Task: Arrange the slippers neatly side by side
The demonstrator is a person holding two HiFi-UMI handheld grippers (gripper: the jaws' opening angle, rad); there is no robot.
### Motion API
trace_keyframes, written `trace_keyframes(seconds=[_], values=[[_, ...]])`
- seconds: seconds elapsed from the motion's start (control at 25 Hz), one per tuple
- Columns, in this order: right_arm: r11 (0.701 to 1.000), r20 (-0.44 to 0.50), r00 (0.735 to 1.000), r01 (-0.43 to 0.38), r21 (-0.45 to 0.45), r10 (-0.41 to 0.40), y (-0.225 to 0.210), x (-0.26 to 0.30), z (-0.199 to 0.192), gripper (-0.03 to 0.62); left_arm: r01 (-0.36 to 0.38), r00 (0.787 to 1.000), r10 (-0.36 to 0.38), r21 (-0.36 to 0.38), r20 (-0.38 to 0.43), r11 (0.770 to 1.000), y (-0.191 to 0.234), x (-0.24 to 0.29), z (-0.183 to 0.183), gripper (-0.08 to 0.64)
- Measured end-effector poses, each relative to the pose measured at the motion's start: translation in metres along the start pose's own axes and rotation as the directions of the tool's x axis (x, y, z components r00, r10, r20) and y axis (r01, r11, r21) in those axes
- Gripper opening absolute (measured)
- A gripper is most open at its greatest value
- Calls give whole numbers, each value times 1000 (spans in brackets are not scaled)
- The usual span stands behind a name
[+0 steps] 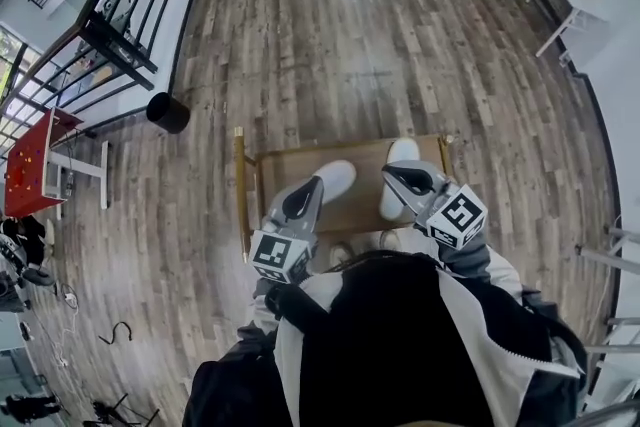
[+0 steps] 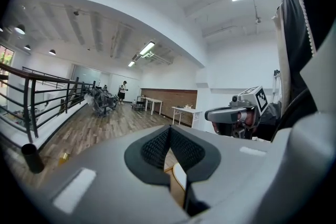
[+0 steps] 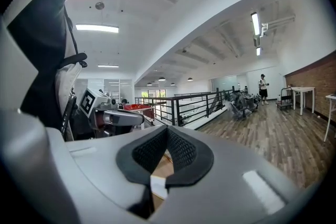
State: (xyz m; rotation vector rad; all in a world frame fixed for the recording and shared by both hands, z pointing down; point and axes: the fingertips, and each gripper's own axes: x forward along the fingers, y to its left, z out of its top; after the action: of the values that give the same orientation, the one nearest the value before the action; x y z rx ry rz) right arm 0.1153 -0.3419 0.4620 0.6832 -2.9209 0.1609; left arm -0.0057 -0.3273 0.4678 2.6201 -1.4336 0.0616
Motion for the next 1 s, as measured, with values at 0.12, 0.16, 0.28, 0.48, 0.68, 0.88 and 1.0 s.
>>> trace_keyframes(seconds=[0.12, 0.16, 0.28, 0.48, 0.68, 0.88, 1.0], values=[[1000, -2, 1000, -15, 7, 15, -5, -2, -1, 5, -28, 999, 29, 21, -22, 999, 1, 2, -5, 14], [1000, -4, 1000, -19, 11, 19, -6, -3, -3, 5, -44, 998, 45, 33, -38, 998, 2, 4, -10, 14], [999, -10, 999, -30, 11, 31, -5, -8, -5, 5, -77, 988, 89, 99, -123, 992, 11, 12, -32, 6], [1000, -21, 1000, -14, 8, 14, -11, -18, -3, 5, -37, 932, 101, 187, -348, 982, 30, 35, -101, 53], [1000, -35, 999, 25, 16, -24, -18, -35, -8, 5, 25, 831, 102, 220, -546, 975, 42, 56, -173, 151], [997, -43, 997, 72, 22, -71, -29, -54, -13, 5, 154, 668, 85, 250, -739, 956, 50, 71, -252, 246], [994, -52, 993, 108, 31, -107, -35, -66, -17, 5, 243, 559, 99, 276, -823, 930, 58, 70, -297, 256]])
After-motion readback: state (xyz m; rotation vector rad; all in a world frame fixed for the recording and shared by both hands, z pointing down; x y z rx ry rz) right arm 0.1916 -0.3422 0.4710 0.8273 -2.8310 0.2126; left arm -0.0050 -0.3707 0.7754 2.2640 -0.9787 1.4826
